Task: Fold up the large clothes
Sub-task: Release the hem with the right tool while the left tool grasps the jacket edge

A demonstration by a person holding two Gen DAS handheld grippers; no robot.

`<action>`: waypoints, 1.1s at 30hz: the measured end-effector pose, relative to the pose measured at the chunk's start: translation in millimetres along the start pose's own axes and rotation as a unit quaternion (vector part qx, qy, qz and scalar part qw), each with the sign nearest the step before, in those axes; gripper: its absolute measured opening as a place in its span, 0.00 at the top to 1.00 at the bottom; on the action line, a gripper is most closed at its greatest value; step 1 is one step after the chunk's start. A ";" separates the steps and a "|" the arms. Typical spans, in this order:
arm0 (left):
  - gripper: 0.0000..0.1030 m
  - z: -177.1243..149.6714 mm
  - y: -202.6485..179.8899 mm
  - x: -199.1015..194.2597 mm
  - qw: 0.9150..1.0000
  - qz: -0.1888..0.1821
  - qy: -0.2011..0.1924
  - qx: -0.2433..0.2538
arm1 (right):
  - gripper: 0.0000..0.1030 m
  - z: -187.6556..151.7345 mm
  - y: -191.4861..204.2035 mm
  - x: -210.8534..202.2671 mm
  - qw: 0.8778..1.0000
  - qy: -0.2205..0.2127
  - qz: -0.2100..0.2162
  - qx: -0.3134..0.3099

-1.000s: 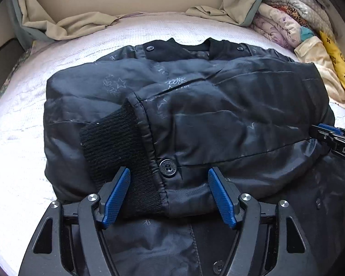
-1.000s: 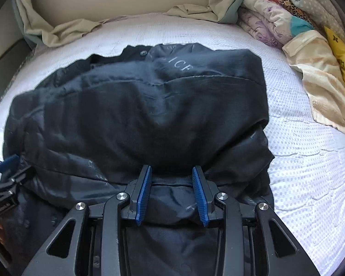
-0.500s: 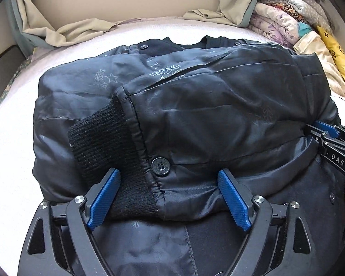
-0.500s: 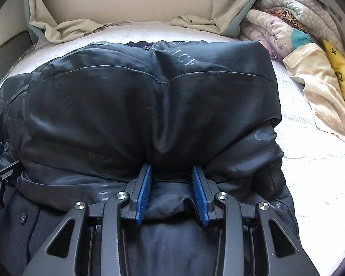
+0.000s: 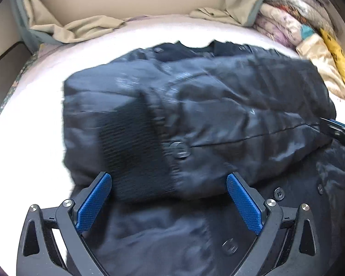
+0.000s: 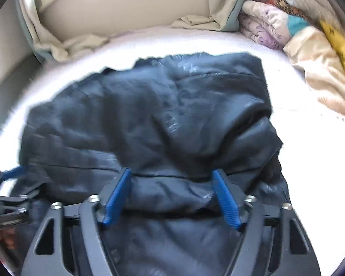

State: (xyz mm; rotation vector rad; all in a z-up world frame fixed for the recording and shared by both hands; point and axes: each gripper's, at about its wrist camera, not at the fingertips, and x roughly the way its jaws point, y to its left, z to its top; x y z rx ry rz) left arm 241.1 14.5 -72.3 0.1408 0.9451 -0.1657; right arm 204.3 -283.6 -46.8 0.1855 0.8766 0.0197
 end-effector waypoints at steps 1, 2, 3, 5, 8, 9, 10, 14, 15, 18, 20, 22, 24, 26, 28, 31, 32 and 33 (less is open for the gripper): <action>0.01 0.6 5.4 -2.9 1.000 -0.002 0.000 -0.005 | 0.29 0.0 -2.3 -7.0 1.000 -0.002 0.000 -0.002; 0.01 0.0 16.0 -9.0 1.000 -0.010 0.002 -0.018 | 0.29 -0.7 -6.9 -15.8 1.000 -0.001 -0.002 -0.006; 0.01 -0.8 24.4 -13.1 0.999 -0.018 0.005 -0.030 | 0.29 -2.8 -12.8 -22.2 1.000 0.003 -0.005 -0.006; 0.01 -3.6 38.8 -18.7 0.998 -0.031 0.010 -0.053 | 0.29 -9.5 -26.4 -31.9 1.000 0.012 -0.023 0.002; 0.01 -14.0 61.2 -25.1 0.994 -0.056 0.029 -0.089 | 0.29 -17.2 -54.5 -42.0 0.999 0.043 -0.027 0.018; 0.01 -18.0 65.3 -26.7 0.993 -0.060 0.036 -0.095 | 0.29 -20.2 -60.1 -45.9 0.998 0.052 -0.021 0.024; 0.01 -22.1 68.4 -28.6 0.993 -0.057 0.042 -0.098 | 0.29 -24.7 -68.5 -51.1 0.998 0.061 -0.009 0.030; 0.01 -36.1 72.7 -40.8 0.992 -0.059 0.053 -0.095 | 0.29 -50.6 -95.8 -67.1 0.995 0.087 0.020 0.051; 0.01 -40.2 73.7 -46.1 0.992 -0.063 0.056 -0.093 | 0.29 -59.2 -101.8 -67.8 0.992 0.101 0.032 0.062; 0.01 -52.5 79.6 -57.7 0.990 -0.068 0.059 -0.106 | 0.29 -90.6 -120.6 -72.3 0.983 0.144 0.061 0.093; 0.01 -66.7 88.4 -62.7 0.986 -0.072 0.072 -0.136 | 0.29 -105.4 -126.3 -75.5 0.980 0.161 0.064 0.102; 0.02 -79.4 94.9 -63.5 0.980 -0.077 0.087 -0.160 | 0.29 -119.4 -131.9 -79.8 0.976 0.172 0.072 0.112; 0.03 -95.4 100.1 -60.7 0.973 -0.086 0.107 -0.184 | 0.29 -133.7 -137.7 -83.2 0.969 0.184 0.097 0.134; 0.03 -111.4 101.3 -57.3 0.966 -0.097 0.130 -0.200 | 0.29 -145.1 -140.9 -85.9 0.959 0.193 0.132 0.158; 0.03 -130.7 102.3 -53.6 0.956 -0.113 0.155 -0.221 | 0.29 -158.6 -144.7 -87.9 0.944 0.204 0.173 0.191; 0.03 -152.9 101.8 -61.6 0.952 -0.126 0.155 -0.232 | 0.33 -178.6 -150.0 -92.2 0.924 0.220 0.213 0.231; 0.03 -157.5 100.7 -65.7 0.952 -0.131 0.154 -0.232 | 0.35 -184.1 -151.3 -94.7 0.921 0.223 0.217 0.236; 0.03 -162.9 99.7 -69.3 0.950 -0.137 0.154 -0.234 | 0.39 -188.3 -151.3 -95.8 0.918 0.226 0.221 0.239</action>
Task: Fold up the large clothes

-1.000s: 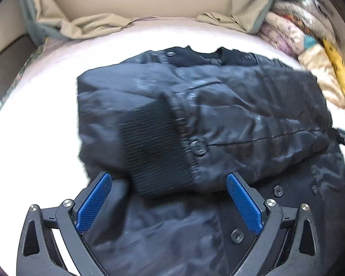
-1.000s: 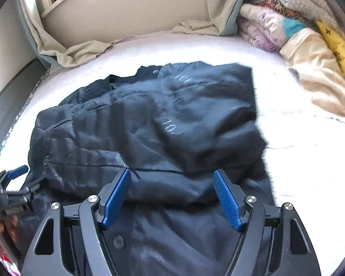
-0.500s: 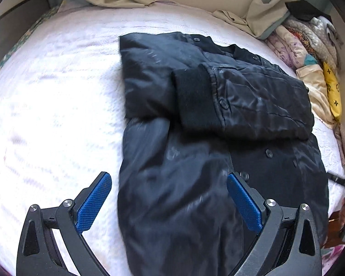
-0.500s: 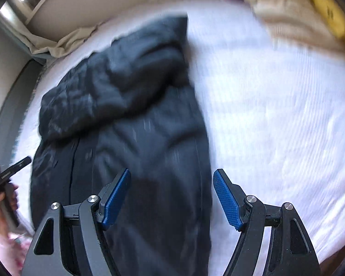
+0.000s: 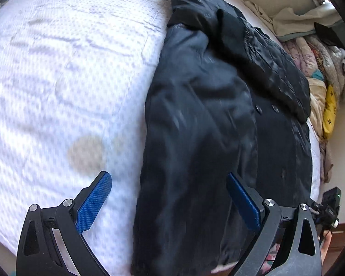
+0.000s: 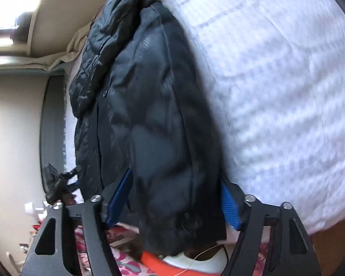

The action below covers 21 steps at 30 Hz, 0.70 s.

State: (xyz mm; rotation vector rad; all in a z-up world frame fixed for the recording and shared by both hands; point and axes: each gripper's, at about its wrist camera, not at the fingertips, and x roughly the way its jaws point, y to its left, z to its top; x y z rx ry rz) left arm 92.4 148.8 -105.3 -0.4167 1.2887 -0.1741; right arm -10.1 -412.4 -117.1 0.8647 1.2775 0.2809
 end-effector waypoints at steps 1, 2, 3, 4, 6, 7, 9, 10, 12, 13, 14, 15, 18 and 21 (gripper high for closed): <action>0.03 -6.5 1.9 -1.1 1.000 -0.009 0.001 -0.004 | 0.43 -2.5 -1.8 0.3 1.000 0.002 0.003 0.003; 0.03 -11.9 3.8 -1.6 1.000 -0.019 0.003 -0.009 | 0.45 -4.3 -3.3 0.4 1.000 0.004 0.006 0.004; 0.03 -16.4 5.5 -2.2 1.000 -0.027 0.004 -0.013 | 0.49 -4.6 -4.1 1.0 1.000 0.006 0.010 0.005; 0.03 -18.4 4.7 -3.2 0.999 -0.034 0.004 -0.015 | 0.54 -4.0 -5.4 2.1 1.000 0.008 0.015 0.007; 0.03 -21.1 4.8 -2.9 0.999 -0.047 0.006 -0.018 | 0.65 -4.8 -8.1 4.5 0.999 0.018 0.036 0.017; 0.05 -22.6 5.1 -2.8 0.998 -0.056 0.010 -0.020 | 0.69 -5.5 -8.7 5.9 0.999 0.023 0.041 0.019; 0.27 -23.2 3.9 -2.4 0.998 -0.058 0.015 -0.015 | 0.73 -5.2 -4.2 8.4 0.999 0.026 0.034 0.009; 0.35 -23.9 3.2 -2.1 0.998 -0.060 0.017 -0.011 | 0.77 -5.2 -1.6 7.9 0.999 0.025 0.031 0.002; 0.68 -25.7 5.0 -0.1 0.997 -0.074 0.024 -0.011 | 0.85 -4.9 4.1 7.1 0.999 0.020 0.029 -0.009; 0.74 -25.5 6.1 0.0 0.996 -0.084 0.027 -0.014 | 0.86 -5.2 7.9 6.3 0.999 0.018 0.028 -0.018; 0.80 -26.6 6.5 -0.1 0.994 -0.101 0.029 -0.019 | 0.86 -6.0 12.7 5.0 0.999 0.015 0.028 -0.029; 0.83 -28.0 3.2 -2.3 0.994 -0.104 0.026 -0.016 | 0.87 -6.3 16.9 4.6 0.999 0.013 0.030 -0.036; 0.85 -29.7 -2.0 -11.4 0.994 -0.110 0.012 -0.006 | 0.88 -10.6 25.5 -1.6 0.998 0.005 0.045 -0.053; 0.86 -39.8 -2.6 -22.9 0.992 -0.125 0.003 -0.006 | 0.88 -17.6 31.9 -5.6 0.997 0.000 0.056 -0.061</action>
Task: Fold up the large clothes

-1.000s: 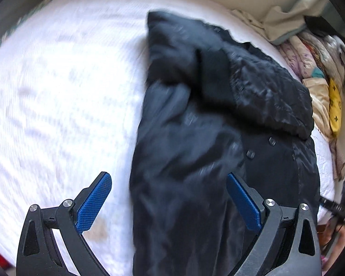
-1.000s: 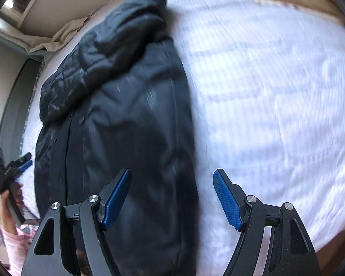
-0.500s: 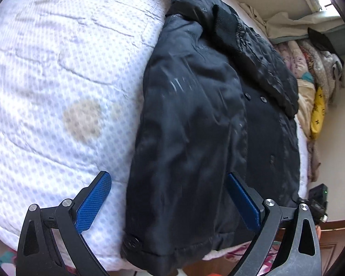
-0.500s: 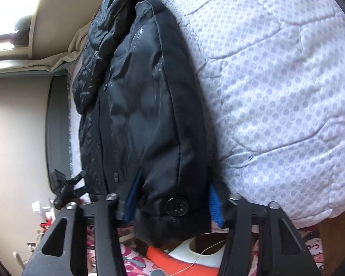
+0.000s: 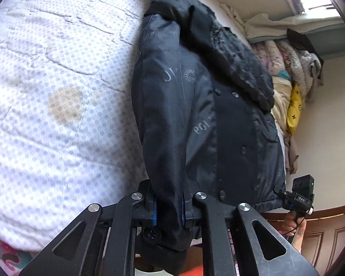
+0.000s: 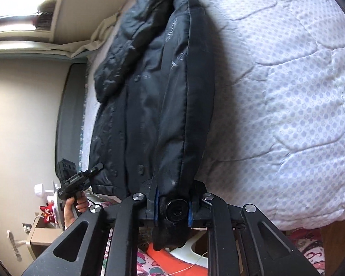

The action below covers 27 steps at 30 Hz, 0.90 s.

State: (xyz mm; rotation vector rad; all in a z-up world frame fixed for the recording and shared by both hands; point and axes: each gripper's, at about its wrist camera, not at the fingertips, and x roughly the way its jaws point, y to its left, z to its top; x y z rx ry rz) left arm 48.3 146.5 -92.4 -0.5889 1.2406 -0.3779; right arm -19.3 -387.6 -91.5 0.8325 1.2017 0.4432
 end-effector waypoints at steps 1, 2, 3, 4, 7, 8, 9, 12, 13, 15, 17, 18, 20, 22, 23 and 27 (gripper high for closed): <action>0.86 -4.0 -0.4 -3.4 1.000 -0.005 -0.001 0.001 | 0.88 -1.8 1.0 -0.9 1.000 0.000 0.001 -0.003; 0.86 -5.6 -0.2 -5.5 1.000 -0.007 -0.001 0.003 | 0.88 -5.5 3.3 -2.4 1.000 -0.001 0.003 -0.006; 0.86 -11.5 -0.9 -9.4 1.000 -0.011 -0.001 0.005 | 0.88 -9.1 5.3 -3.4 1.000 0.000 0.006 -0.008; 0.86 -16.6 -0.3 -13.2 1.000 -0.016 -0.001 0.006 | 0.88 -11.8 7.1 -4.3 1.000 0.000 0.008 -0.010; 0.86 -28.7 1.5 -24.3 0.999 -0.038 0.003 -0.003 | 0.88 -23.7 11.6 -13.0 1.000 -0.001 0.015 -0.014; 0.86 -34.0 1.2 -30.9 0.999 -0.045 0.002 -0.005 | 0.88 -29.2 13.5 -16.5 1.000 -0.002 0.020 -0.012; 0.86 -37.6 -0.5 -37.0 0.999 -0.051 0.000 -0.006 | 0.88 -34.2 15.9 -20.1 1.000 -0.004 0.027 -0.011; 0.86 -45.9 -11.9 -55.1 0.998 -0.062 -0.007 0.007 | 0.88 -45.9 22.0 -31.9 0.999 -0.016 0.043 -0.009; 0.86 -48.7 -17.2 -63.2 0.998 -0.068 -0.010 0.013 | 0.88 -48.6 23.0 -35.9 0.999 -0.019 0.048 -0.007; 0.86 -48.6 -20.1 -69.5 0.996 -0.084 -0.010 0.007 | 0.88 -53.4 22.2 -43.9 0.998 -0.028 0.061 0.000; 0.86 -45.6 -15.5 -73.0 0.995 -0.097 -0.006 -0.006 | 0.88 -51.4 23.6 -45.9 0.997 -0.035 0.068 0.006; 0.86 -40.4 -14.7 -72.0 0.994 -0.105 -0.003 -0.011 | 0.89 -47.0 25.1 -45.9 0.997 -0.038 0.071 0.005; 0.86 -27.0 -14.3 -71.9 0.994 -0.108 -0.002 -0.013 | 0.89 -33.8 27.5 -46.4 0.996 -0.044 0.077 0.004; 0.86 -5.5 -22.8 -74.1 0.993 -0.115 -0.008 -0.003 | 0.89 -14.7 37.7 -45.7 0.995 -0.052 0.086 0.000; 0.86 0.8 -28.2 -75.0 0.993 -0.119 -0.011 0.000 | 0.89 -3.2 46.1 -45.1 0.994 -0.059 0.091 -0.006; 0.86 54.3 -55.5 -81.2 0.993 -0.113 -0.037 0.020 | 0.89 42.6 74.2 -41.6 0.991 -0.084 0.106 -0.018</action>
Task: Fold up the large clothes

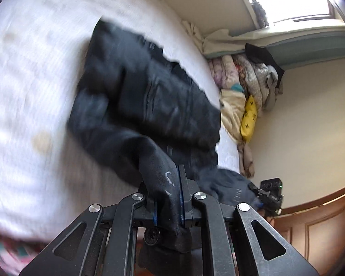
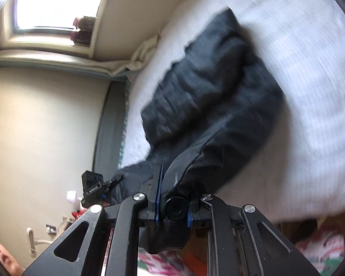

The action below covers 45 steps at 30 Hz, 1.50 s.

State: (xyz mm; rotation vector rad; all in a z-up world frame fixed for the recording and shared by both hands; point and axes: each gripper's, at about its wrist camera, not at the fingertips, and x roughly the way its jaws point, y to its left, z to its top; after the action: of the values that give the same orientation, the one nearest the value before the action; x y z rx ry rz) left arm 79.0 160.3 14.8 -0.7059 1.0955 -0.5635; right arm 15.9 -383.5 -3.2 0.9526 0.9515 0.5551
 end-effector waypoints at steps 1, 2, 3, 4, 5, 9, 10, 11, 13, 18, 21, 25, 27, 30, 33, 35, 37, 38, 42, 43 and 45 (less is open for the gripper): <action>0.86 14.4 -4.7 2.2 1.000 -0.001 -0.005 0.002 | 0.89 13.4 6.2 6.1 1.000 -0.006 0.001 -0.006; 0.86 23.0 -7.9 4.1 1.000 -0.002 -0.009 0.002 | 0.89 28.8 11.1 13.1 1.000 -0.012 0.005 -0.008; 0.86 40.7 -13.3 8.9 1.000 0.000 -0.015 0.003 | 0.89 38.3 12.5 15.3 1.000 -0.015 0.010 -0.008; 0.86 54.8 -17.1 13.1 1.000 0.002 -0.021 0.003 | 0.89 52.0 15.0 21.3 1.000 -0.020 0.014 -0.008; 0.86 61.9 -17.6 14.6 1.000 0.003 -0.025 0.001 | 0.89 65.0 17.4 28.8 1.000 -0.025 0.016 -0.007; 0.86 104.6 -18.1 30.5 0.999 0.012 -0.042 -0.014 | 0.89 109.9 14.6 53.8 0.999 -0.044 0.018 0.005; 0.86 118.3 -15.3 37.0 0.998 0.016 -0.051 -0.022 | 0.89 121.6 13.3 59.6 0.999 -0.050 0.018 0.005; 0.86 125.7 -11.6 41.7 0.998 0.017 -0.056 -0.031 | 0.89 131.9 11.6 64.5 0.998 -0.056 0.018 0.005; 0.86 142.2 -2.3 53.4 0.997 0.014 -0.065 -0.048 | 0.89 151.2 5.8 75.8 0.997 -0.069 0.017 0.009; 0.86 166.3 28.8 90.6 0.994 0.028 -0.066 -0.086 | 0.88 184.5 -16.9 103.3 0.996 -0.091 -0.002 0.021; 0.80 173.2 38.0 108.0 0.992 0.053 -0.059 -0.093 | 0.87 196.9 -31.7 121.2 0.994 -0.096 -0.030 0.034; 0.65 177.7 46.9 111.6 0.991 0.057 -0.054 -0.108 | 0.80 205.2 -53.0 136.7 0.991 -0.098 -0.062 0.071; 0.58 179.1 49.8 105.8 0.990 0.051 -0.058 -0.118 | 0.69 209.5 -57.3 138.5 0.990 -0.095 -0.057 0.084; 0.44 182.3 46.3 96.2 0.989 0.036 -0.068 -0.125 | 0.43 213.2 -52.4 128.5 0.990 -0.108 -0.030 0.088; 0.30 184.9 37.8 85.9 0.988 0.031 -0.094 -0.116 | 0.35 213.2 -40.0 108.9 0.988 -0.140 -0.024 0.058; 0.27 186.5 30.6 79.0 0.987 0.035 -0.115 -0.103 | 0.34 212.1 -29.9 99.6 0.985 -0.162 -0.053 0.027; 0.25 188.0 19.8 71.9 0.984 0.077 -0.144 -0.071 | 0.34 210.1 -20.6 93.8 0.980 -0.173 -0.098 -0.008; 0.23 188.1 10.6 67.3 0.977 0.122 -0.167 -0.043 | 0.34 208.6 -14.4 92.8 0.975 -0.178 -0.129 -0.033; 0.19 185.6 -14.1 69.3 0.958 0.204 -0.196 0.043 | 0.34 204.2 -5.0 98.8 0.959 -0.170 -0.211 -0.082; 0.19 185.4 -14.7 75.5 0.958 0.210 -0.186 0.052 | 0.34 203.1 -6.2 99.2 0.958 -0.167 -0.219 -0.085; 0.19 185.7 -10.4 90.2 0.961 0.221 -0.158 0.055 | 0.34 202.3 -10.1 105.1 0.955 -0.159 -0.235 -0.089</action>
State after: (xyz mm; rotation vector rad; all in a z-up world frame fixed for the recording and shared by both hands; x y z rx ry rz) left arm 283.6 131.6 21.7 -0.4148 0.8757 -0.1209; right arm 243.7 -395.7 -7.9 0.5992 0.7838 0.0757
